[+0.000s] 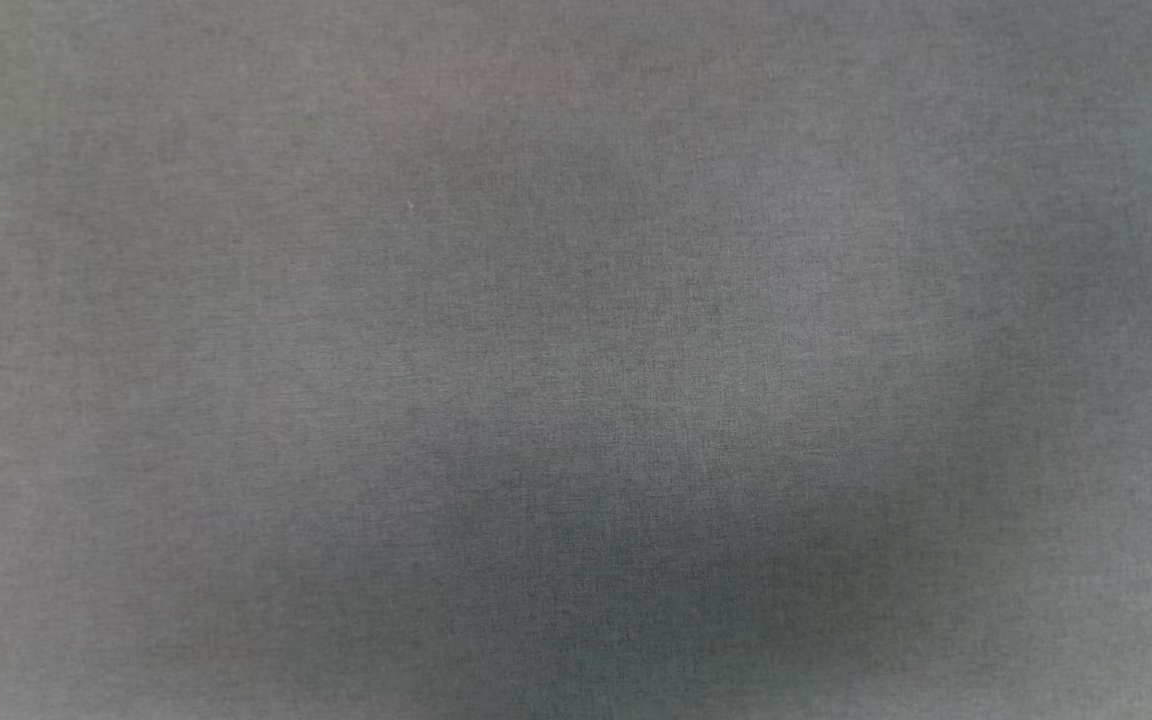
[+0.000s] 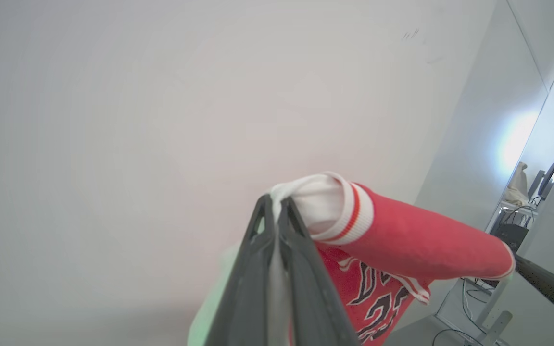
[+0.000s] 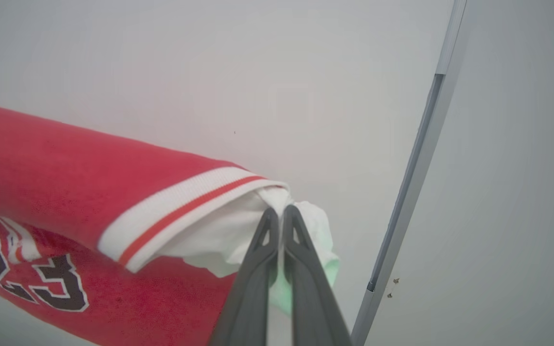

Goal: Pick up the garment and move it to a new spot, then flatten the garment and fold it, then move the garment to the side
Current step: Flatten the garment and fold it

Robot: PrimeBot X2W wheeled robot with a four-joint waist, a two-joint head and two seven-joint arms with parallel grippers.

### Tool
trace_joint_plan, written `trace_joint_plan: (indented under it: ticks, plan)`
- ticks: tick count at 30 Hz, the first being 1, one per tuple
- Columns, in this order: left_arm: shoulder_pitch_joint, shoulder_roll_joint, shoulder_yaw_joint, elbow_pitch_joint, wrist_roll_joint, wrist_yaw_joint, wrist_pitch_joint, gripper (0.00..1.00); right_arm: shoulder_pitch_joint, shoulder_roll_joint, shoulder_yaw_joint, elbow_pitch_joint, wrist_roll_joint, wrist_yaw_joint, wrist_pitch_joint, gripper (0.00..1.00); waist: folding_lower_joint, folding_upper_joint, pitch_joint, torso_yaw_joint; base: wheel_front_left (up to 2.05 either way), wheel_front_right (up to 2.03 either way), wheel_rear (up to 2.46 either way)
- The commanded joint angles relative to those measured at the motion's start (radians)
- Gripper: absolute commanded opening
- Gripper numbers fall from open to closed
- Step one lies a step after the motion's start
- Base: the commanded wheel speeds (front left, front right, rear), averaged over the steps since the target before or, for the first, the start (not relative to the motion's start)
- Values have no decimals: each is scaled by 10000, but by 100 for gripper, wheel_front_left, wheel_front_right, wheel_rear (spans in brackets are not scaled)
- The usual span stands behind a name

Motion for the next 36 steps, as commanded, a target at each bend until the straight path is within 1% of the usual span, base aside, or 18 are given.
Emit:
trace_joint_plan:
  ticks: [1, 3, 4, 7, 9, 12, 16, 19, 22, 25, 30, 33, 36]
  plan:
    - [-104, -126, 200, 111, -242, 22, -286, 0, -331, 158, 59, 580, -191, -16, -291, 0, 0, 0, -102, 28, 0, 0, 0]
    - [294, -204, -20, -175, -359, 20, 62, 0, -381, 200, 346, 953, -216, -15, -316, 0, 0, 0, -208, 86, 0, 0, 0]
    - [294, -204, -20, -175, -359, 20, 62, 0, -381, 200, 346, 953, -216, -15, -316, 0, 0, 0, -208, 86, 0, 0, 0]
    - [1158, 78, -494, -808, -754, 19, 1081, 0, 93, 157, 949, 1231, 48, -13, -9, 0, 0, 0, -283, 114, 0, 0, 0]
    - [1876, 412, -727, -1362, -1100, 19, 1677, 0, 577, 31, 1319, 1221, 470, -12, 298, 0, 0, 0, -326, 134, 0, 0, 0]
    - [3166, 971, -1109, -2429, -1619, 17, 2469, 0, 1545, -352, 1851, 819, 1228, -12, 870, 0, 0, 0, -402, 185, 0, 0, 0]
    - [4892, 2035, -1674, -3992, -2120, 16, 3410, 0, 3245, -993, 2208, 6, 2502, -10, 1768, 0, 0, 0, -607, 224, 0, 0, 0]
    - [6003, 2813, -1937, -5241, -2590, 16, 4072, 0, 4536, -1527, 2236, -697, 3435, -12, 2598, 0, 0, 0, -802, 253, 0, 0, 0]
    - [6786, 3530, -1994, -6361, -2955, 16, 4468, 0, 5739, -2075, 2172, -1571, 4220, -10, 3352, 0, 0, 0, -1022, 292, 0, 0, 0]
    - [7438, 4204, -1996, -7463, -3181, 15, 4743, 0, 6913, -2522, 1908, -2494, 4931, -10, 3901, 0, 0, 0, -1260, 284, 0, 0, 0]
    - [8390, 5257, -2058, -9202, -3338, 15, 4986, 0, 8791, -3191, 1588, -3912, 5730, -10, 4936, 0, 0, 0, -1644, 269, 0, 0, 0]
    - [8955, 5659, -2201, -9870, -3280, 15, 4974, 0, 9822, -3518, 1325, -4560, 6089, -10, 5417, 0, 0, 0, -1811, 282, 0, 0, 0]
    - [9479, 6013, -2401, -10490, -3131, 15, 4936, 0, 10776, -3744, 944, -5057, 6316, -10, 5621, 0, 0, 0, -1931, 292, 0, 0, 0]
